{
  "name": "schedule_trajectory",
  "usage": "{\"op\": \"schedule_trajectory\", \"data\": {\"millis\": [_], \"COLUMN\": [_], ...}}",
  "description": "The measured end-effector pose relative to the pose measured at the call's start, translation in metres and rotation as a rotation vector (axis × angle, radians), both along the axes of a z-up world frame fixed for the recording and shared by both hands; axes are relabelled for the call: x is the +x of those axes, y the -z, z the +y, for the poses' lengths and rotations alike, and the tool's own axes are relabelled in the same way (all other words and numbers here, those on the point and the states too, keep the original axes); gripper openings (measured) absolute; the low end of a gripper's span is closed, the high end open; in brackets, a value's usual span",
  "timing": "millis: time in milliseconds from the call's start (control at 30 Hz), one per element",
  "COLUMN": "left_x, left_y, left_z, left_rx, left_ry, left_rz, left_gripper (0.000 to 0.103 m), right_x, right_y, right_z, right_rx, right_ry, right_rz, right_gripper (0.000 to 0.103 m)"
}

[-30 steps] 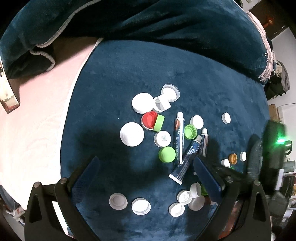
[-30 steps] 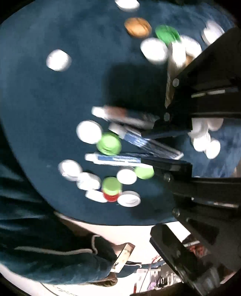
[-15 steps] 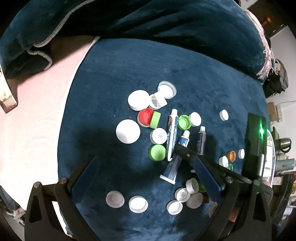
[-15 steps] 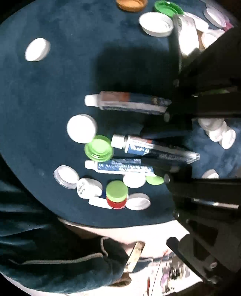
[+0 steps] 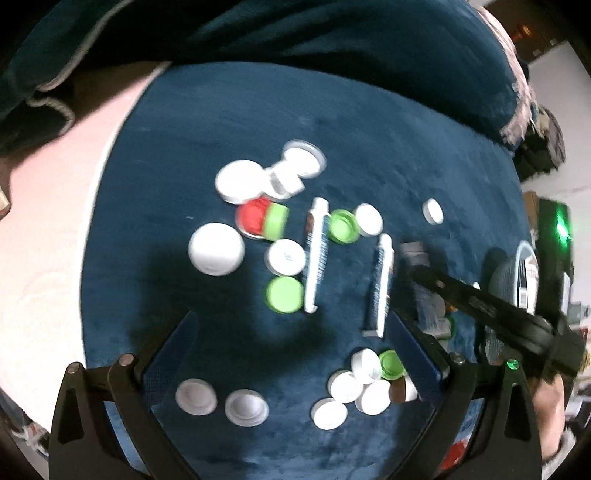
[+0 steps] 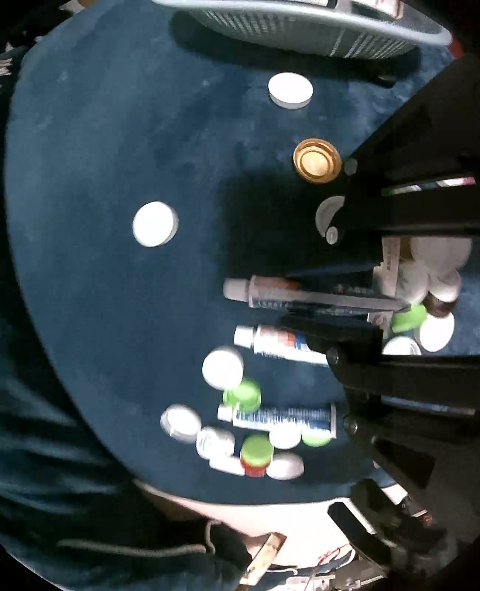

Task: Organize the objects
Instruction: 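Grasp a second ointment tube with the left tool while the right tool holds its tube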

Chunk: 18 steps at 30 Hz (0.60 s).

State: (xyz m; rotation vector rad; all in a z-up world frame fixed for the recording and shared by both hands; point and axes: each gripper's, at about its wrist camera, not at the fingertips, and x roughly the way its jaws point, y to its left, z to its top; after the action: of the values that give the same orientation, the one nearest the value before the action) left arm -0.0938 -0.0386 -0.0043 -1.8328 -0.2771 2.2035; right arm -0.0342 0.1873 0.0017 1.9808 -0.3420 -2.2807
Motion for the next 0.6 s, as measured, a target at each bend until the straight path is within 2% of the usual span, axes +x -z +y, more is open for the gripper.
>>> {"op": "schedule_trajectory", "data": {"millis": [133, 200, 333, 433, 533, 600], "left_x": [0.002, 0.002, 0.004, 0.004, 0.000, -0.002], "left_y": [-0.002, -0.001, -0.001, -0.001, 0.008, 0.018], "left_z": [0.013, 0.018, 0.035, 0.058, 0.081, 0.093], "left_rx": [-0.015, -0.022, -0.032, -0.066, -0.106, -0.117], "left_ry": [0.036, 0.047, 0.085, 0.139, 0.179, 0.199], "left_rz": [0.026, 0.038, 0.063, 0.118, 0.139, 0.127], "left_gripper": [0.102, 0.102, 0.101, 0.100, 0.086, 0.085], "right_x": [-0.003, -0.002, -0.003, -0.004, -0.002, -0.002], "right_y": [0.030, 0.034, 0.021, 0.010, 0.004, 0.003], "right_z": [-0.001, 0.000, 0.019, 0.039, 0.049, 0.051], "right_rx": [-0.050, -0.060, -0.137, -0.196, -0.214, -0.217], "right_ry": [0.027, 0.030, 0.090, 0.139, 0.150, 0.147], "right_rz": [-0.057, -0.044, -0.024, -0.002, 0.005, 0.004], "right_gripper": [0.023, 0.020, 0.018, 0.018, 0.018, 0.018]}}
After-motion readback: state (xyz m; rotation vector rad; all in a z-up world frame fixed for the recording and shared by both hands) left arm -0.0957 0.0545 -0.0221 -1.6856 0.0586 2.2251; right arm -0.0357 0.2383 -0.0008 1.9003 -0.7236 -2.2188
